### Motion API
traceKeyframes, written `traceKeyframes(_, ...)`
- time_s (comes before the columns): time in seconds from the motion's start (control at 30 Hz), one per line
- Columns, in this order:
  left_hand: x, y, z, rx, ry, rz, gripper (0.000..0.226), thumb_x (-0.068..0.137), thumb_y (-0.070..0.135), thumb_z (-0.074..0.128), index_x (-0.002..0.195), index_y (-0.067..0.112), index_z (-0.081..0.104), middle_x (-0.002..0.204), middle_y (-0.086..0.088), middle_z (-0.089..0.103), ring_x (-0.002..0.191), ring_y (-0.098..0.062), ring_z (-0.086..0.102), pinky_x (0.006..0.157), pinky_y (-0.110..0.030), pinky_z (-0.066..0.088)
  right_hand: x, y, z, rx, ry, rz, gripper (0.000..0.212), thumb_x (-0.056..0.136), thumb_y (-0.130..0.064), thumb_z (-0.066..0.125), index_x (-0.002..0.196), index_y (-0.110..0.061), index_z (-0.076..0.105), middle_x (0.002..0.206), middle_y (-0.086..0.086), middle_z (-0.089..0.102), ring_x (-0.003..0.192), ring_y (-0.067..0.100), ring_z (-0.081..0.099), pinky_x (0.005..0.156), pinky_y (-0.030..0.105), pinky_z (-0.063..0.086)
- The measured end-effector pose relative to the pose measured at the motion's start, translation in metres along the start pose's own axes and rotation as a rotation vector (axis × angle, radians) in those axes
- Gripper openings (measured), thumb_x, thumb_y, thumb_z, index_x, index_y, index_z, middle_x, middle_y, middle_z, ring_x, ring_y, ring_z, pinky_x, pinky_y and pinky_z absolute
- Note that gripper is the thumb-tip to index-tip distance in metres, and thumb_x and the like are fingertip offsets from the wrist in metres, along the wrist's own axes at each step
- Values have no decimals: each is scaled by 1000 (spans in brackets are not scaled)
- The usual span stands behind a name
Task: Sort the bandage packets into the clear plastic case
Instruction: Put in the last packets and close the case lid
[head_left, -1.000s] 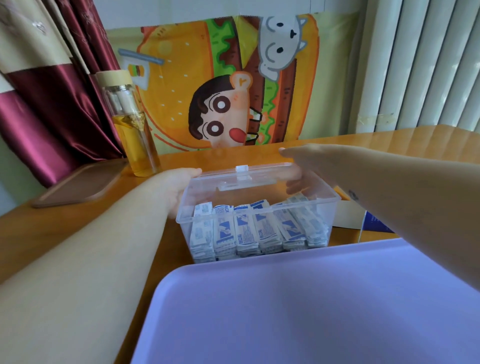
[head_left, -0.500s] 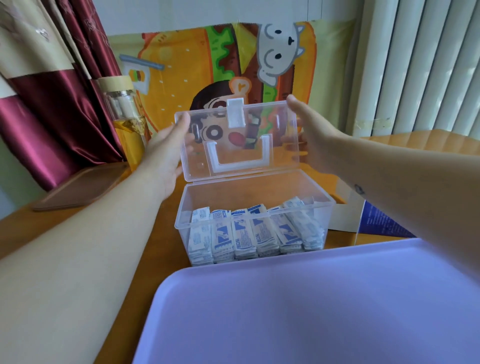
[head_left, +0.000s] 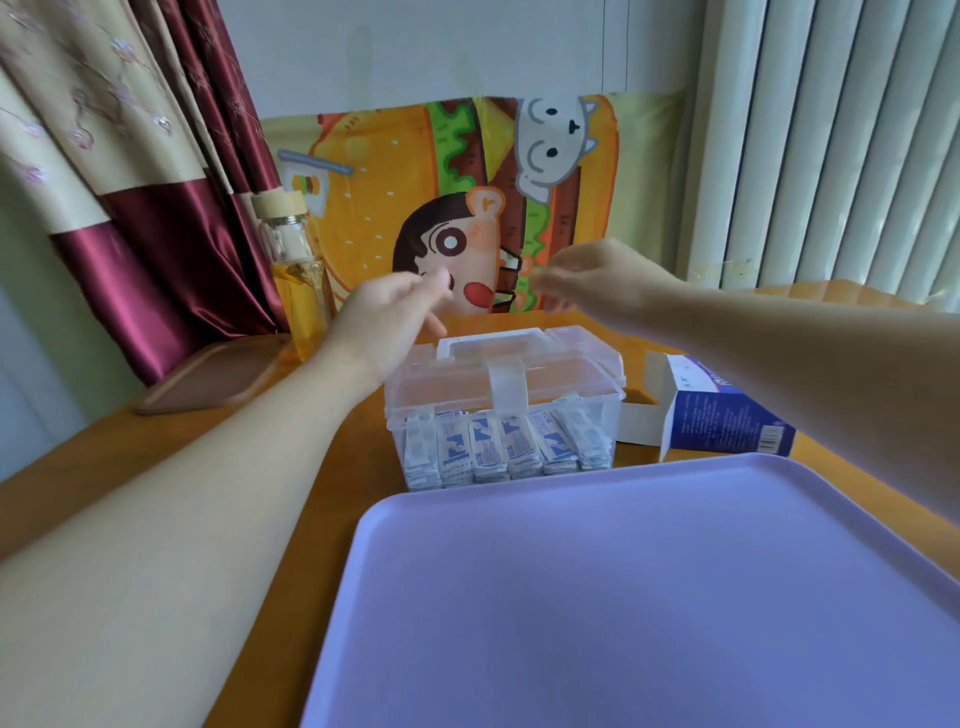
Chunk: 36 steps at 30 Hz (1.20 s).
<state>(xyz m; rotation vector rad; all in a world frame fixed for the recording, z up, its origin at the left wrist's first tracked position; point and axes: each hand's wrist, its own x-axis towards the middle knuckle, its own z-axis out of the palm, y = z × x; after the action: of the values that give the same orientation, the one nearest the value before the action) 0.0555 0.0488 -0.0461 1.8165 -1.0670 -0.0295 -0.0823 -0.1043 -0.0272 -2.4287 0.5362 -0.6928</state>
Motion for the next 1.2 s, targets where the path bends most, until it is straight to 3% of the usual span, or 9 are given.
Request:
traceKeyframes(0.07, -15, 0, 6, 158, -37, 52, 19, 94, 34, 51, 93, 24, 67, 97, 7, 65, 101, -11, 57, 77, -24, 40, -11, -3, 6, -216, -114, -51, 32, 96, -28, 48, 119, -13, 63, 126, 7, 61, 111, 24, 58, 93, 34, 45)
traceKeyframes(0.17, -33, -11, 14, 354, -93, 124, 17, 93, 26, 53, 102, 27, 68, 116, 4, 58, 113, -14, 48, 92, -29, 37, -27, -1, 17, -377, -268, -99, 39, 98, -31, 44, 136, -27, 49, 142, 0, 46, 129, 21, 43, 105, 34, 33)
traceKeyframes(0.3, -48, -20, 22, 417, -100, 149, 28, 95, 21, 51, 120, 28, 62, 129, 3, 53, 126, -20, 40, 106, -31, 28, -41, 9, 31, -433, -282, -134, 42, 98, -39, 37, 140, -34, 40, 148, 0, 39, 135, 24, 32, 111, 43, 28)
traceKeyframes(0.4, -56, -20, 28, 375, -68, 127, 31, 96, 17, 48, 123, 26, 60, 131, 3, 50, 128, -19, 36, 101, -23, 23, -47, 11, 37, -431, -213, -128, 45, 96, -44, 39, 140, -37, 39, 150, 0, 36, 138, 25, 27, 112, 41, 24)
traceKeyframes(0.6, -61, -20, 31, 394, -36, 100, 30, 97, 20, 46, 123, 29, 59, 130, 5, 49, 129, -19, 34, 101, -27, 27, -51, 12, 44, -495, -132, -150, 56, 87, -53, 54, 140, -39, 39, 150, -2, 35, 139, 22, 26, 111, 40, 19)
traceKeyframes(0.93, -60, -22, 36, 389, 5, 68, 29, 97, 22, 45, 120, 30, 60, 131, 5, 49, 129, -18, 35, 101, -31, 33, -61, 22, 49, -483, -31, -196, 55, 89, -54, 49, 140, -35, 39, 150, -3, 36, 139, 20, 28, 113, 41, 16)
traceKeyframes(1.03, -60, -24, 38, 375, 39, 59, 28, 95, 21, 46, 117, 30, 61, 131, 5, 50, 129, -19, 35, 101, -32, 33, -65, 34, 37, -282, 230, -74, 44, 91, -49, 48, 130, -27, 54, 134, 0, 54, 128, 22, 40, 112, 41, 23)
traceKeyframes(1.1, -61, -25, 42, 382, 71, 60, 27, 95, 21, 46, 114, 29, 62, 128, 5, 51, 129, -19, 35, 99, -30, 31, -69, 55, 26, -329, 442, 119, 37, 91, -42, 49, 123, -25, 58, 127, 3, 57, 125, 25, 41, 112, 43, 21)
traceKeyframes(1.2, -62, -25, 46, 409, 118, 59, 25, 94, 22, 46, 113, 29, 62, 125, 6, 53, 127, -19, 35, 97, -28, 31, -75, 86, 11, -487, 415, 412, 45, 86, -51, 48, 125, -29, 54, 134, 5, 48, 134, 27, 28, 112, 56, 10)
